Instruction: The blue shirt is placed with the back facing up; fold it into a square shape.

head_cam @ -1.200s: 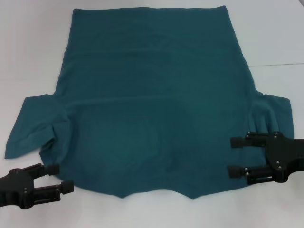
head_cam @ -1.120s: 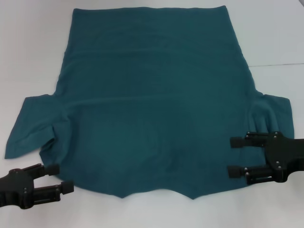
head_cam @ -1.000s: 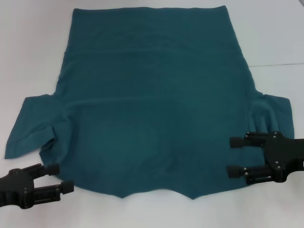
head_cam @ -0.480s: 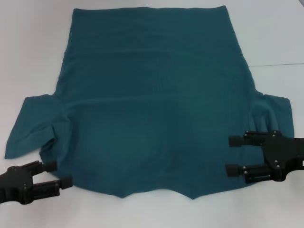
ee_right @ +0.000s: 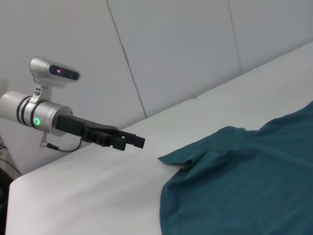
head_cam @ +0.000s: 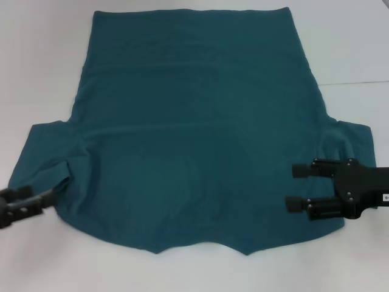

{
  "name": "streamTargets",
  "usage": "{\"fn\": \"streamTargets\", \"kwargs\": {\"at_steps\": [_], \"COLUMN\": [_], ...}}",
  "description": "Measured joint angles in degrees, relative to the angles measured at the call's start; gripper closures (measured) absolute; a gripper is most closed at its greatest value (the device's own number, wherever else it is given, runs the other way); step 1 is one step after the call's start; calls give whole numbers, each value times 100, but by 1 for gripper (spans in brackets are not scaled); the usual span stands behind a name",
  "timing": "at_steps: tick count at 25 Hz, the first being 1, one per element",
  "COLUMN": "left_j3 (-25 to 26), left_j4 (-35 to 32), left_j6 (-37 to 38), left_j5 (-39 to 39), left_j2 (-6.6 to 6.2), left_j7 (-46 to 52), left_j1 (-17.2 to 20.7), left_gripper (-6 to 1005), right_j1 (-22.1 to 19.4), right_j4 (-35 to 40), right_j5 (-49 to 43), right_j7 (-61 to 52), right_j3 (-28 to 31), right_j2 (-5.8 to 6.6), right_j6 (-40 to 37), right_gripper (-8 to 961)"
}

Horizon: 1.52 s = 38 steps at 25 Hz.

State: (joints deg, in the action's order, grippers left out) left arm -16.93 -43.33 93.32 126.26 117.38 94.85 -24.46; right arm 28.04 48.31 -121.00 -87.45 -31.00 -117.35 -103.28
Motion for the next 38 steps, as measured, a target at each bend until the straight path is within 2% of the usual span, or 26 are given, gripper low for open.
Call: {"fn": "streamTargets", "kwargs": {"at_steps": [5, 11, 19, 25, 32, 38], "left_j3": [-13, -115, -554, -659, -1084, -1146], "left_j4": [-302, -315, -346, -344, -324, -323], "left_j6": [-685, -1414, -2219, -2496, -2945, -3040], "left_j5": [111, 348, 572, 581, 584, 585], "left_j2": [23, 75, 199, 222, 239, 266], "left_j7": [631, 1114, 1577, 1723, 1936, 2025], "left_j1": [49, 66, 50, -1, -25, -55], "left_gripper": [104, 112, 124, 133, 143, 152], "right_j1": [18, 68, 95, 81, 85, 108], "right_j4": [72, 169, 235, 235, 234, 231], "right_j5": [33, 34, 34, 33, 33, 33], "right_j7": [-223, -412, -433, -453, -458, -459], "right_j3": [1, 9, 8, 6, 6, 6], "right_j2": [0, -4, -62, -61, -75, -86], "right_j6": [60, 65, 67, 57, 54, 51], "right_gripper": [26, 27, 26, 27, 27, 26]}}
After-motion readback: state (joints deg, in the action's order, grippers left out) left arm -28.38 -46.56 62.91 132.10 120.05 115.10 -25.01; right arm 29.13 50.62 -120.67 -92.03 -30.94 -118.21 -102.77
